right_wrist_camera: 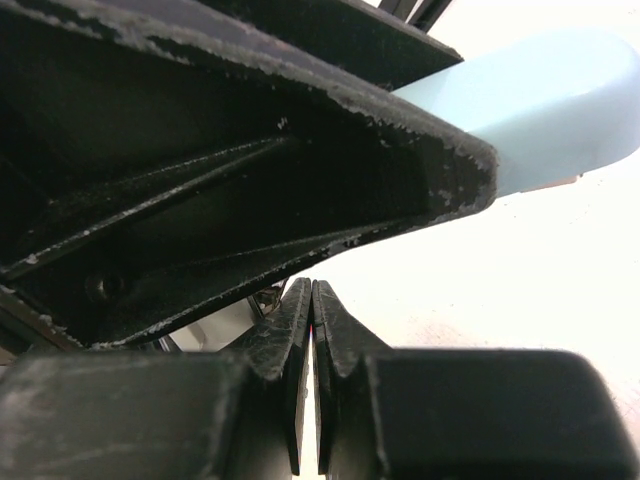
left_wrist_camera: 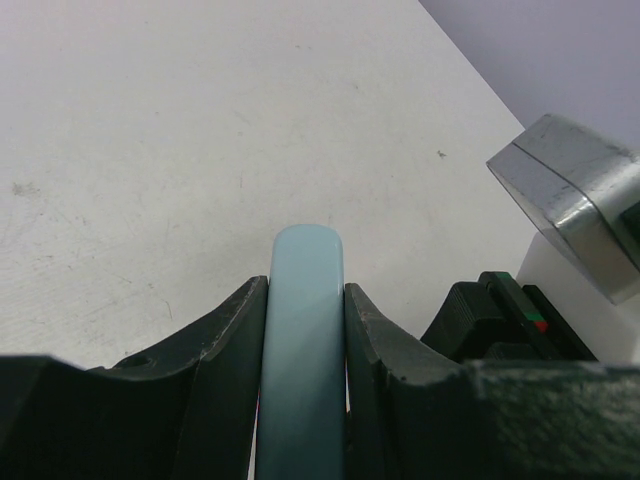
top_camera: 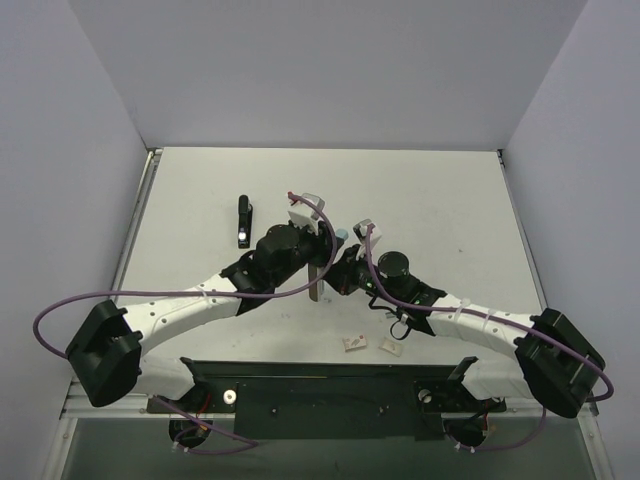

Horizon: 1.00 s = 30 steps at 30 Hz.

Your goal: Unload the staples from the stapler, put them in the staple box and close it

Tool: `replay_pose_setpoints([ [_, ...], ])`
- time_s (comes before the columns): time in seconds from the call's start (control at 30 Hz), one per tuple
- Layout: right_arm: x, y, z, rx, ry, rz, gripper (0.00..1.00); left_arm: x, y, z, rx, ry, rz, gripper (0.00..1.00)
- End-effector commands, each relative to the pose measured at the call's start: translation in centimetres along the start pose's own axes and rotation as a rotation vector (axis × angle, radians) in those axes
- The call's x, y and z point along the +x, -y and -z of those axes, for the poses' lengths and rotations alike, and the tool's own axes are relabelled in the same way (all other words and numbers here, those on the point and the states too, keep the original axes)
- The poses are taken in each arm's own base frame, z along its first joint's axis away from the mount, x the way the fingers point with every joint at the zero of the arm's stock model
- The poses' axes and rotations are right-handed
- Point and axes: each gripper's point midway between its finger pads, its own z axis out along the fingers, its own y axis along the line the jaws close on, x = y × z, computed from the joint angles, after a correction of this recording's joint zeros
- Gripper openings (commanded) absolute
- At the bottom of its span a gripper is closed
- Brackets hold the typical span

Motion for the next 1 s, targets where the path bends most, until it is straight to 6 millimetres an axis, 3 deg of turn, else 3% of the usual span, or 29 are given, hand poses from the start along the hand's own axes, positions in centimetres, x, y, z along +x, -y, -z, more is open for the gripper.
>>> replay_pose_setpoints([
  [0.0, -5.5, -7.1, -0.1, -0.262, 0.136, 0.004, 0.0, -1.9, 1.2, -1.0, 0.008, 0.105, 0.012, 0.0],
  [0.17, -5.9, -7.4, 0.0, -0.271, 0.145, 0.005, 0.0, -1.5, 1.2, -1.4, -0.002, 0.101, 0.008, 0.0],
  [0.43, -5.7, -6.7, 0.6, -0.238, 0.143, 0.021, 0.0, -2.5, 1.8, -0.1, 0.019, 0.11, -0.002, 0.0],
  [0.97, -6.4, -5.1, 4.3, -0.116, 0.157, 0.097, 0.0, -5.0, 4.6, 6.4, 0.192, 0.116, 0.062, 0.0],
])
